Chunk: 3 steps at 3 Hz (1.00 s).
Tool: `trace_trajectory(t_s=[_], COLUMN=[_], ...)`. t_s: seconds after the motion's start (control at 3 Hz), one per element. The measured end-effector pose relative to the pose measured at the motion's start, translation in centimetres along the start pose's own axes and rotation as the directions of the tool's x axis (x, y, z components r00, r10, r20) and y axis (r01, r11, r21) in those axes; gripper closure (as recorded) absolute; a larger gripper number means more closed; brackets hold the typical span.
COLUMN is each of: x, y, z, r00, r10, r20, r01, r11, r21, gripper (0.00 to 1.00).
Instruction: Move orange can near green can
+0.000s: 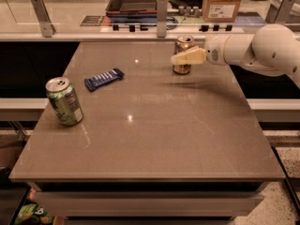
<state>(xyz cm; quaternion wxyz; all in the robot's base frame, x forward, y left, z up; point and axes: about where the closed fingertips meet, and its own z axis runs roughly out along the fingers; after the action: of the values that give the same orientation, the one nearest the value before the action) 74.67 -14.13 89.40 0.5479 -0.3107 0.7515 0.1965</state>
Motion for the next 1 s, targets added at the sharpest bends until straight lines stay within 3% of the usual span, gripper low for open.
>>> trace_trajectory(t_s=[0.33,0.67,1.0], x=[0.26,0.29,0.30], y=[0.10,0.26,0.46], z=[1.32,1.57,1.81], r00=[1.000,1.000,1.000], r10=[0.019,0.020,0.020], r20=[0.023,0.023,0.023], r01=[-0.018,-0.019,-0.019], r11=[0.9991,0.9989,0.9987], r21=[-0.039,-0.043,-0.048], gripper=[0.00,0.16,0.41])
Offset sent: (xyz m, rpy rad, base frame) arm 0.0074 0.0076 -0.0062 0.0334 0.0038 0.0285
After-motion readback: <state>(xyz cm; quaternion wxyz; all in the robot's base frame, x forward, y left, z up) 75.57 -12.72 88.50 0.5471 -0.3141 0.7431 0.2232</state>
